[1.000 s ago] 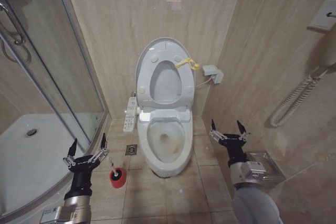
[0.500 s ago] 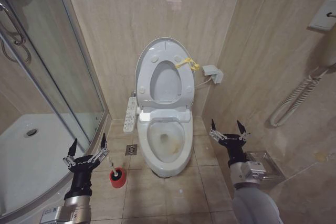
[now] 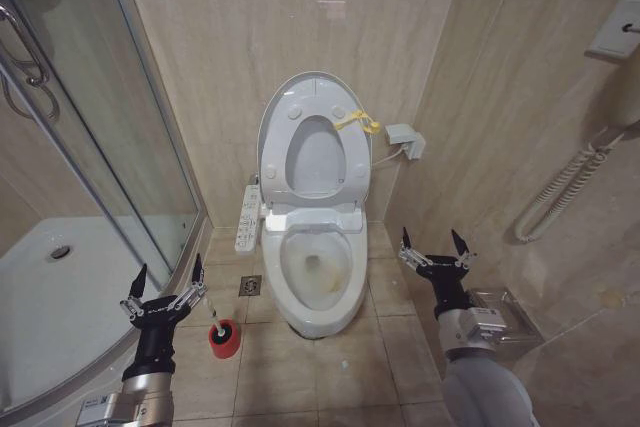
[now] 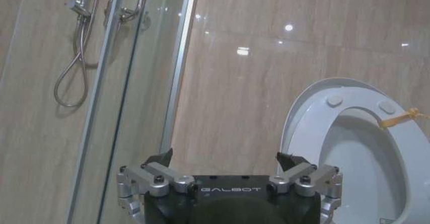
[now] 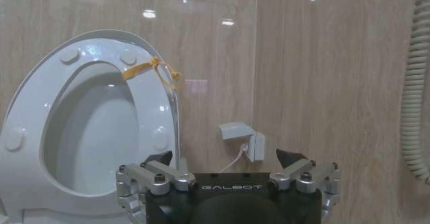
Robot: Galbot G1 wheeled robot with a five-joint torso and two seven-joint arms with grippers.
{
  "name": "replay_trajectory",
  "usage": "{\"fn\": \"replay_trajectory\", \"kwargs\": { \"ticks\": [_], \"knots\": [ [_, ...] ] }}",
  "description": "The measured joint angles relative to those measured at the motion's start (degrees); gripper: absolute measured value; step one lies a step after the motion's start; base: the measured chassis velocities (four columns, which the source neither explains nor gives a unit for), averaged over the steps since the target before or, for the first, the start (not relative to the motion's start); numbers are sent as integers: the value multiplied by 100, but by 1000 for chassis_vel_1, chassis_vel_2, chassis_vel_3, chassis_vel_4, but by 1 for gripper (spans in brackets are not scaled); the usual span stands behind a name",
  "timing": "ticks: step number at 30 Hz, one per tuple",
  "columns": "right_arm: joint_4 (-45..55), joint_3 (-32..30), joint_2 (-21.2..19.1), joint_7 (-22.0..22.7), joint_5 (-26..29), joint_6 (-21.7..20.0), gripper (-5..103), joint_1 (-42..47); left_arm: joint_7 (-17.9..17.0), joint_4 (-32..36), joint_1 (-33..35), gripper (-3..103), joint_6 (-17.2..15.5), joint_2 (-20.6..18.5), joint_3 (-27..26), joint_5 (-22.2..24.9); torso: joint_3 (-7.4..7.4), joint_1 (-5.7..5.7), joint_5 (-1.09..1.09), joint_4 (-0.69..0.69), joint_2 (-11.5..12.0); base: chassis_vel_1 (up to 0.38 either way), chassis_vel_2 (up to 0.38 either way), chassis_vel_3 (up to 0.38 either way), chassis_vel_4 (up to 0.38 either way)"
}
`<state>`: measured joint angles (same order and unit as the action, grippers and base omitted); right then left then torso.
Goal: Open the toilet lid, clean the toilet bowl with a toilet brush, close the toilet lid, and flush.
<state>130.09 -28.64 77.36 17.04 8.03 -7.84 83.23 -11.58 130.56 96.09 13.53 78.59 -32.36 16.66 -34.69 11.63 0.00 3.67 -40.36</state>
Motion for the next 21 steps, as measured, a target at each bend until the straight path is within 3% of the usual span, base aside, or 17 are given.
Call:
{"fn": "replay_trajectory", "kwargs": {
  "ticks": [21],
  "knots": [
    [0,0,0,0,0,0,100,0,0,0,0,100,0,0,0,0,0,0,0,0,0,0,0,0,0]
  ]
}}
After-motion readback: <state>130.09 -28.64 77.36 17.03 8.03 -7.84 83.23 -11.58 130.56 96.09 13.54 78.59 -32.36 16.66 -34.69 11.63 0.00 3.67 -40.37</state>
